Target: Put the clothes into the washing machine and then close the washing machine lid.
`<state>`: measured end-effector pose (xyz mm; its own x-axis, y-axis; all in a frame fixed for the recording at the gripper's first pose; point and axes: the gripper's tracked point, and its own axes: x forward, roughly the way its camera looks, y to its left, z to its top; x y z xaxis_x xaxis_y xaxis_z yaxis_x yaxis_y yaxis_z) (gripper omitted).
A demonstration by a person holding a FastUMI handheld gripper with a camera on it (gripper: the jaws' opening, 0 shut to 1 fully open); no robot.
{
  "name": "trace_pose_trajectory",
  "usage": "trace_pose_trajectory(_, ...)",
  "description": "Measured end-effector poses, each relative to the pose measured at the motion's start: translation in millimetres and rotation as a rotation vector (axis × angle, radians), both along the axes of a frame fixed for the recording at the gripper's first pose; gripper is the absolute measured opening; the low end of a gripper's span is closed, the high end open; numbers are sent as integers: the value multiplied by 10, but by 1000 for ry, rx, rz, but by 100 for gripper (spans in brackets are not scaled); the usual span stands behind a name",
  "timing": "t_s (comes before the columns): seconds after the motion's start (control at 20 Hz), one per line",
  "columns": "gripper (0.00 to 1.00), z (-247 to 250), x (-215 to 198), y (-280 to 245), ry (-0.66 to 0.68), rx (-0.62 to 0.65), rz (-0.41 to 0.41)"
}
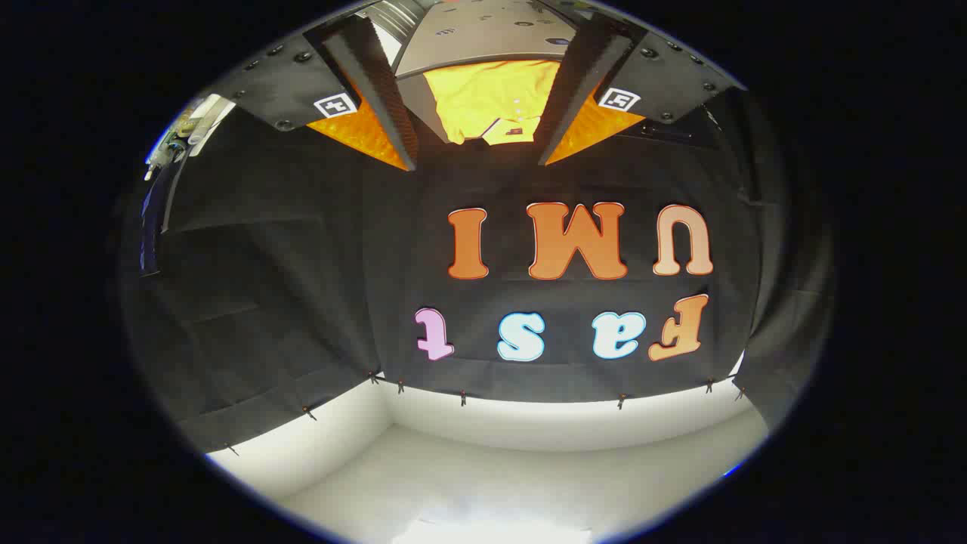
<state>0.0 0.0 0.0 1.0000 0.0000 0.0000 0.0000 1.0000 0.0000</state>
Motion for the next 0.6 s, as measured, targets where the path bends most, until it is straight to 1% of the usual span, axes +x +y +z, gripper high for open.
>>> trace_pose_trajectory(0.2,100,23,72,46,-17,36,30)
trace_pose_trajectory(0.35,100,40,99,-34,-18,57,36)
trace_pose_trajectory(0.6,100,-26,81,-118,8,27,52)
